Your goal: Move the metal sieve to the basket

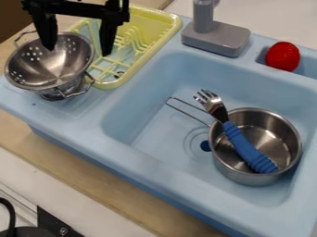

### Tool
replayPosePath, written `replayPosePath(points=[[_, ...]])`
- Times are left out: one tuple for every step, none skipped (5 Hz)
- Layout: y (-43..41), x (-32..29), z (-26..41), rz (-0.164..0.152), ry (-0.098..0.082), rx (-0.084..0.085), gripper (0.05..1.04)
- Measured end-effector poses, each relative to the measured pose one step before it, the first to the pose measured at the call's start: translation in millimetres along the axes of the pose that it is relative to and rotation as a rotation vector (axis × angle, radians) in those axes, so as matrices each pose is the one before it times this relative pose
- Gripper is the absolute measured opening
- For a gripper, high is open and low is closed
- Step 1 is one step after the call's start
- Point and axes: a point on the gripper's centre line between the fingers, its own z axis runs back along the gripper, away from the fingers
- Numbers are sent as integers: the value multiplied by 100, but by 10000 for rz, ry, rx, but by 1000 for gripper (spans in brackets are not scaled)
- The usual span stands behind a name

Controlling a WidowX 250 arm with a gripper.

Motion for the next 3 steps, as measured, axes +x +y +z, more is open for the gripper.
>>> replayPosePath(points=[[-346,129,-1150,62,4,-35,999],[-112,77,-1083,19,279,95,999],[-457,-508,-921,-96,154,187,973]])
